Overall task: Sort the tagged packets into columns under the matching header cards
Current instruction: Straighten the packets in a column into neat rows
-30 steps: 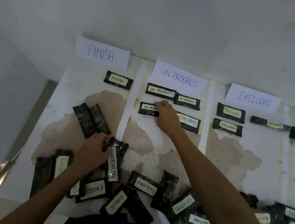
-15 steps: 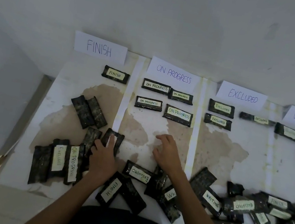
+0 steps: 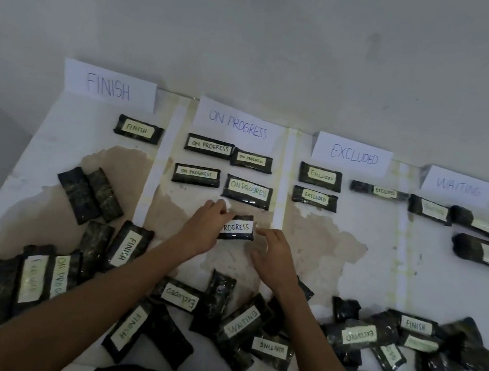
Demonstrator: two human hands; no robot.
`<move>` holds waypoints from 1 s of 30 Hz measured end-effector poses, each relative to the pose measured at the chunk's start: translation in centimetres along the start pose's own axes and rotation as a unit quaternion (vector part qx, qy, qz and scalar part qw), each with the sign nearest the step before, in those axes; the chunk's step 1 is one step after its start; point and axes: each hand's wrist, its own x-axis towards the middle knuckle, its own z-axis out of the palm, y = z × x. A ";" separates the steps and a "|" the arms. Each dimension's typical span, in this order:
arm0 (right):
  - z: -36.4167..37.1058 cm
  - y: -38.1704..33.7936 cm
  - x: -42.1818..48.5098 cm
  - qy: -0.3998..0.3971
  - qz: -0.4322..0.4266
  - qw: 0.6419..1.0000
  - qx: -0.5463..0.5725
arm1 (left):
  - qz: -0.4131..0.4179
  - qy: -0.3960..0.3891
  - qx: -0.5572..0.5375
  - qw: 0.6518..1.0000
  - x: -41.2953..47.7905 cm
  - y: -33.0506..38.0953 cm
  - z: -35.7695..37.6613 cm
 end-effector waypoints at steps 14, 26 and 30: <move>0.2 2.1 5.9 0.006 -0.081 0.993 -0.081 | 0.024 0.062 -0.036 0.997 6.1 -0.6 1.2; 0.1 1.0 4.9 0.002 -0.113 0.984 -0.136 | 0.004 0.082 -0.052 0.995 3.2 -1.4 0.1; 1.1 -1.9 1.9 -0.096 -0.126 0.984 -0.076 | -0.020 0.078 -0.099 0.992 -1.3 -2.5 0.8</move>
